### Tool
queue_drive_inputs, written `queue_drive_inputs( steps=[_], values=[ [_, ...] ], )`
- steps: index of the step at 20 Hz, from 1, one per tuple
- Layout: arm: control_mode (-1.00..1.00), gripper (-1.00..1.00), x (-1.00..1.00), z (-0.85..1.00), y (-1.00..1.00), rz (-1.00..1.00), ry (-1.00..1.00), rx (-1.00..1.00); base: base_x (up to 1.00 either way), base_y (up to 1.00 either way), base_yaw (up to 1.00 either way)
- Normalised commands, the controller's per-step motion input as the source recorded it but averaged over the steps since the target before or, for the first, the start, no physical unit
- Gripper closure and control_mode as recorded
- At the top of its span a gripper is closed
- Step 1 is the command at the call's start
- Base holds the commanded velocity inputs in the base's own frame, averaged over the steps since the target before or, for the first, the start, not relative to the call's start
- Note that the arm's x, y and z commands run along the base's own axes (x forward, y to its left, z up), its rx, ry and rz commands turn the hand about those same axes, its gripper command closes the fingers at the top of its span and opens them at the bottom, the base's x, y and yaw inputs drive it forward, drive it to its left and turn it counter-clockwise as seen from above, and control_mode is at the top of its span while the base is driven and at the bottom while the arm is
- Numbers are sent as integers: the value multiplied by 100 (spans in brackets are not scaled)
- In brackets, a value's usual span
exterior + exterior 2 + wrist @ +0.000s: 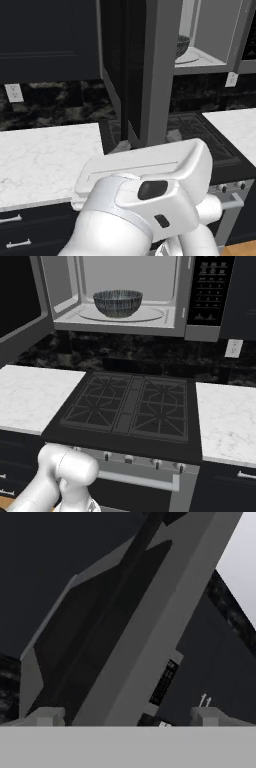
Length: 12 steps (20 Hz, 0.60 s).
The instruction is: Open the microwave, place the bowl with waffle inside the microwave, then close the microwave door and turn it on.
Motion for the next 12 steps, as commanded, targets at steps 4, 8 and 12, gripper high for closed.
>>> queue_drive_inputs(
  steps=[4,8,12],
  values=[
    [-100,-100,53,-6,36,-6,0,0,0,0,0],
    [-100,-100,52,-6,45,-4,0,0,0,0,0],
    [-100,-100,27,-1,30,-13,-2,0,0,0,0]
  ],
)
